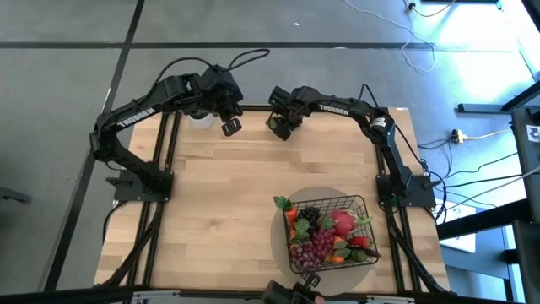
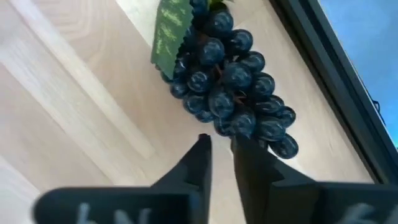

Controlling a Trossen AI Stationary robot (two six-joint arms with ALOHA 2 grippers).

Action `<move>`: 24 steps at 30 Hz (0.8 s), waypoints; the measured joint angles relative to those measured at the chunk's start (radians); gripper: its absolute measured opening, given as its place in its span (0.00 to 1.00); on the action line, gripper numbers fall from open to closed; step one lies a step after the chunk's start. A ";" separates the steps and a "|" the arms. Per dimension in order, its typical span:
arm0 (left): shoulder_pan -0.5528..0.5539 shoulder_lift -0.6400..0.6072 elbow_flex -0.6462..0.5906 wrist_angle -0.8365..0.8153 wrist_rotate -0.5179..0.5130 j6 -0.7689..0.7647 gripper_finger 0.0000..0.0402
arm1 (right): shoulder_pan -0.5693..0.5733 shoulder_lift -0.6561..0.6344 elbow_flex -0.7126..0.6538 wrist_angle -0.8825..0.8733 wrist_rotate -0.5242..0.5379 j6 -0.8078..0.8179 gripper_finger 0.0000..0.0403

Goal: Build produce basket
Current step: Put the black grapes into the wire basket

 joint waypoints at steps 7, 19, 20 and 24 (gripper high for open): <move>0.000 0.000 0.000 0.000 0.000 0.000 0.16 | -0.010 0.000 -0.001 0.003 0.082 0.000 0.28; 0.000 0.000 0.000 0.000 0.000 0.000 0.16 | -0.040 0.000 -0.001 0.006 0.010 0.026 0.27; 0.000 0.000 0.000 0.000 0.000 0.000 0.16 | -0.043 0.000 -0.001 0.006 0.008 0.026 0.27; 0.000 0.000 0.000 0.000 0.000 0.000 0.16 | -0.050 0.007 -0.001 0.013 -0.039 0.026 0.27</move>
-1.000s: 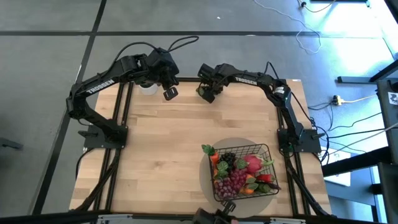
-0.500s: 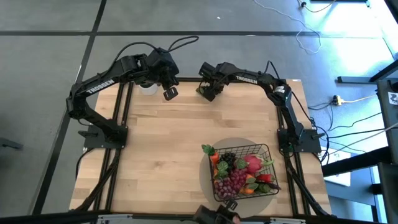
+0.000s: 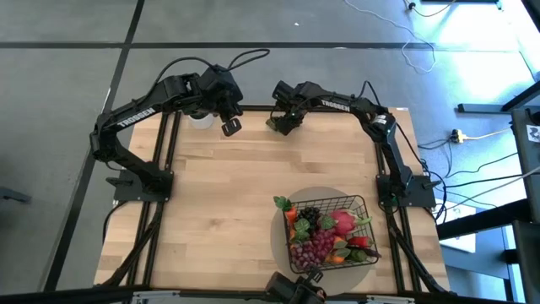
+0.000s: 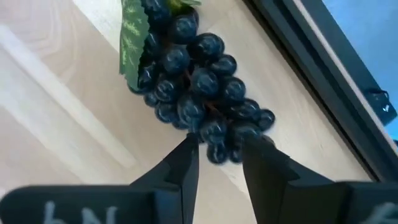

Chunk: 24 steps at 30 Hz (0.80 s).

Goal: Build produce basket
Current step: Put the black grapes into the wire basket

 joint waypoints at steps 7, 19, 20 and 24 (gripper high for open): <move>0.000 0.000 0.000 0.000 0.000 0.000 0.16 | 0.006 0.022 -0.001 -0.006 0.053 -0.053 0.26; 0.000 0.000 0.000 0.001 0.000 0.000 0.16 | 0.007 0.027 -0.001 0.017 0.081 -0.112 0.26; 0.000 0.000 0.000 0.001 0.000 0.000 0.16 | 0.007 0.027 -0.001 0.019 0.081 -0.113 0.26; 0.000 0.000 0.000 0.001 0.000 0.000 0.16 | 0.007 0.027 -0.001 0.016 0.080 -0.161 0.23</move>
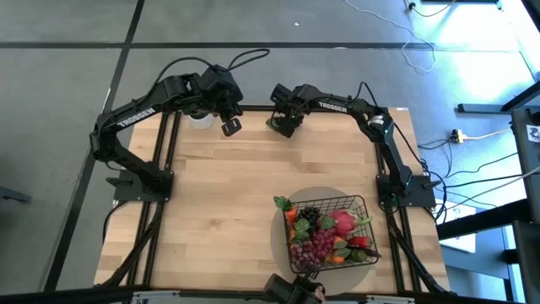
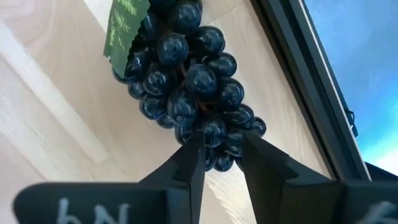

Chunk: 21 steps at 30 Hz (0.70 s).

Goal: Build produce basket
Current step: Put the black grapes into the wire basket

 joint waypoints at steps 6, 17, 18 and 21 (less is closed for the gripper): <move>0.000 0.000 0.000 0.000 0.000 0.000 0.16 | 0.001 0.000 0.000 -0.016 -0.007 -0.077 0.22; 0.000 0.000 0.000 0.001 0.000 0.000 0.16 | 0.011 0.000 0.000 -0.012 -0.007 -0.160 0.17; 0.002 0.000 0.000 0.001 0.000 0.000 0.16 | 0.011 0.000 0.000 -0.010 -0.007 -0.161 0.14; 0.009 0.000 0.000 0.000 0.000 0.000 0.16 | 0.011 0.000 0.000 -0.005 -0.007 -0.164 0.03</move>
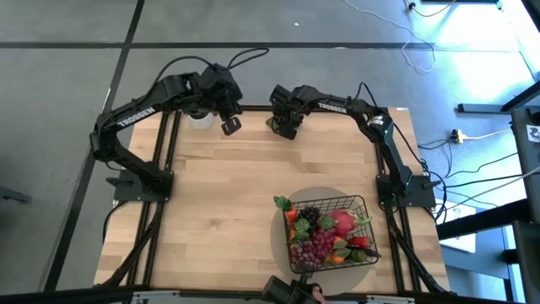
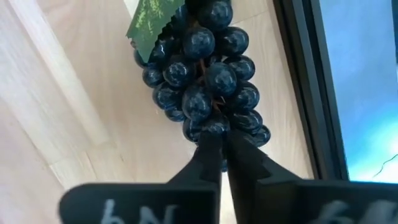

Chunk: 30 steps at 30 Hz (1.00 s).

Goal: Build produce basket
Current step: Put the black grapes into the wire basket

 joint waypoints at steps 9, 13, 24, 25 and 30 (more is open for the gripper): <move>0.033 0.000 0.000 0.000 0.000 0.000 0.16 | 0.000 0.000 0.022 -0.036 -0.051 -0.069 0.00; 0.049 0.000 0.000 0.000 0.000 0.001 0.16 | 0.000 0.000 0.074 -0.107 -0.056 -0.071 0.00; 0.057 0.000 0.000 -0.001 0.000 0.044 0.16 | -0.009 -0.002 0.190 -0.251 -0.228 -0.071 0.00; 0.057 0.000 0.000 -0.001 0.000 0.045 0.16 | -0.012 -0.002 0.190 -0.268 -0.251 -0.077 0.00; 0.057 0.000 0.000 -0.001 0.000 0.045 0.16 | -0.040 -0.002 0.187 -0.328 -0.282 -0.198 0.01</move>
